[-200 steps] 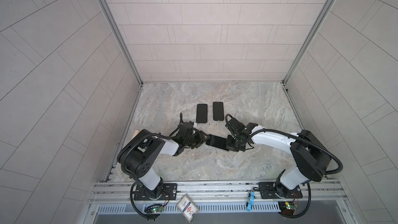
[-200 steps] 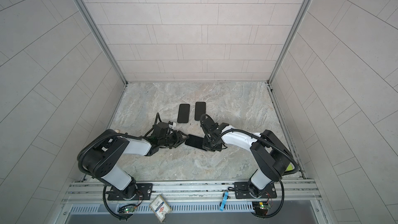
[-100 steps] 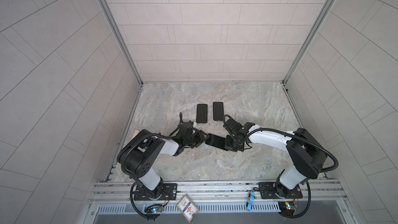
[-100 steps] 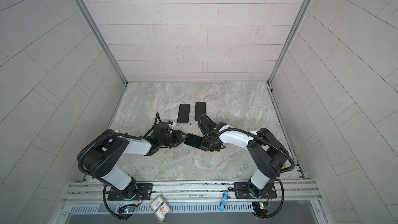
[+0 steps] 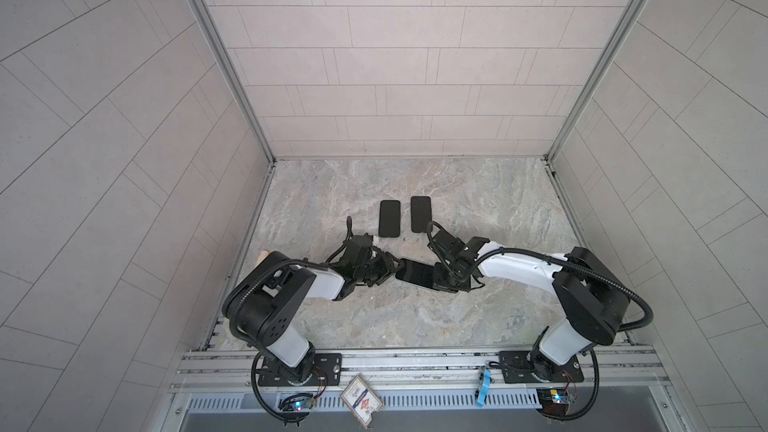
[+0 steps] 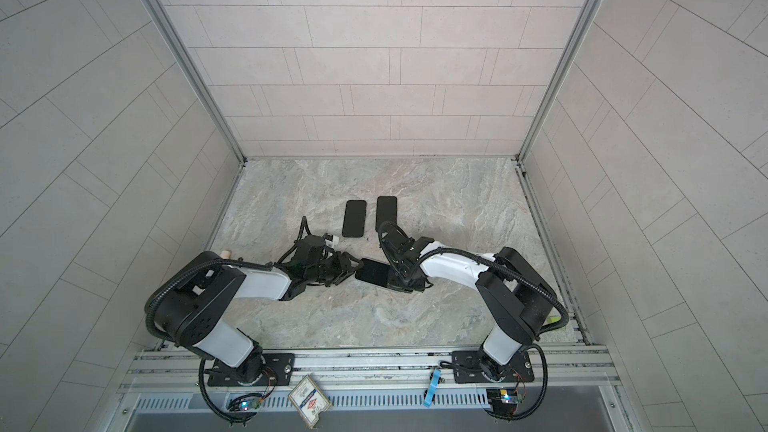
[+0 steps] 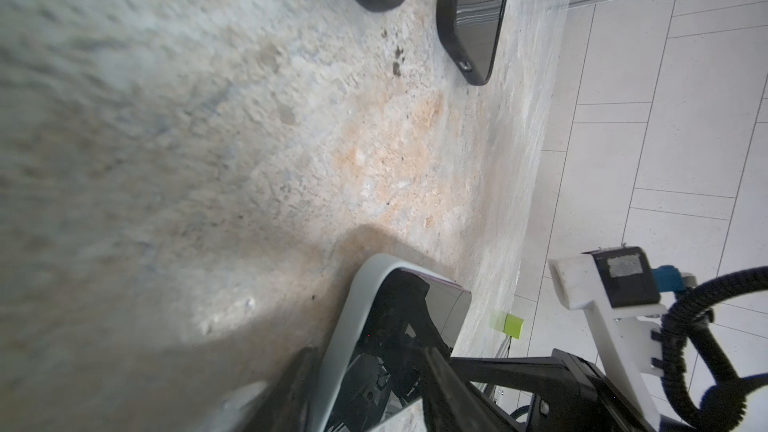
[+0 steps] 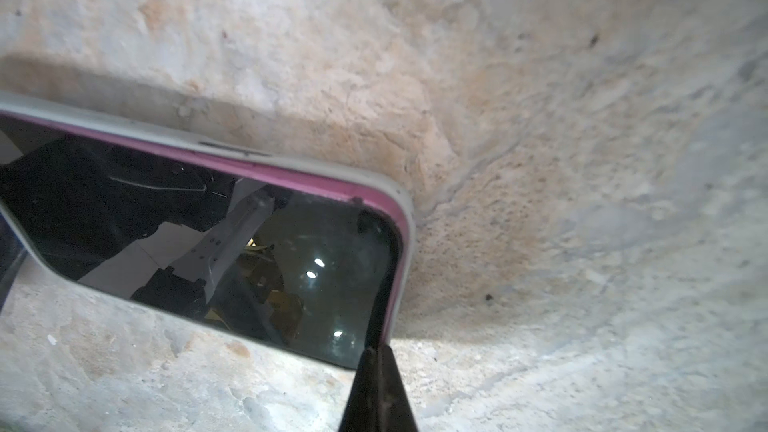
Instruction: Put the phone into the phone case
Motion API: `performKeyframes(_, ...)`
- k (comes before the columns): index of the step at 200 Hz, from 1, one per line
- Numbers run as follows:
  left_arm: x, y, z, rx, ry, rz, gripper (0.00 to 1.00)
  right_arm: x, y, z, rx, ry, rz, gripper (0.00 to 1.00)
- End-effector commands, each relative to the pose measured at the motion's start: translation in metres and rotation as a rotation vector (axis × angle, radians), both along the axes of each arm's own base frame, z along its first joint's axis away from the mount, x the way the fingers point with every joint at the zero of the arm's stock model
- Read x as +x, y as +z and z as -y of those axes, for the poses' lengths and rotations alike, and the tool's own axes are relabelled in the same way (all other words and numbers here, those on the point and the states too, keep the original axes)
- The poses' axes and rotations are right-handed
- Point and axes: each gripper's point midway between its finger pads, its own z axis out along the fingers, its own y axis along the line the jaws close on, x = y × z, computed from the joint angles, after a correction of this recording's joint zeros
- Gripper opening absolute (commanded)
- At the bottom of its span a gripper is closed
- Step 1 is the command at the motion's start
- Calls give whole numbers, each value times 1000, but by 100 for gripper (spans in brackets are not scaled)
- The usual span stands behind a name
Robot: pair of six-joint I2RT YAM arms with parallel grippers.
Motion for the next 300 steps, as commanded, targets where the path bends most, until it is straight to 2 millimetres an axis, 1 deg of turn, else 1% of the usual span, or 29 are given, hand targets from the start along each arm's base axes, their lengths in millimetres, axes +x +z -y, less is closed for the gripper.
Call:
performKeyframes(1,-30,-6,3,52,-91,-88,48,20,10,-10,22,65,121,3)
performKeyframes(22,-32,3,-8,135,-102,-61,48,27,33,-1,13,81,181,5)
performKeyframes(46,-34,18,-19,204,-107,-28,48,36,49,10,29,75,215,6)
performKeyframes(72,-37,30,-25,230,-99,1,48,49,59,19,64,61,230,7)
performKeyframes(92,-42,36,-22,236,-108,21,48,62,64,21,68,78,244,8)
performKeyframes(121,-56,42,-8,258,-139,65,48,82,61,21,55,101,251,9)
performKeyframes(153,-75,39,6,277,-178,73,48,102,45,15,58,113,211,10)
performKeyframes(171,-86,38,7,285,-190,70,48,109,32,10,65,120,182,10)
performKeyframes(188,-93,36,0,304,-190,66,48,114,21,4,74,126,161,11)
performKeyframes(199,-96,34,-7,322,-185,60,48,113,13,-2,93,143,137,11)
performKeyframes(224,-104,31,-28,390,-175,58,48,107,-3,-8,124,149,79,12)
performKeyframes(243,-106,31,-37,413,-164,66,48,100,-8,-12,149,150,67,12)
performKeyframes(272,-106,26,-49,437,-134,83,48,78,-12,-16,155,169,53,12)
performKeyframes(280,-107,24,-51,442,-129,83,48,68,-13,-16,156,173,44,12)
performKeyframes(300,-109,22,-56,452,-128,84,48,45,-9,-19,162,182,49,12)
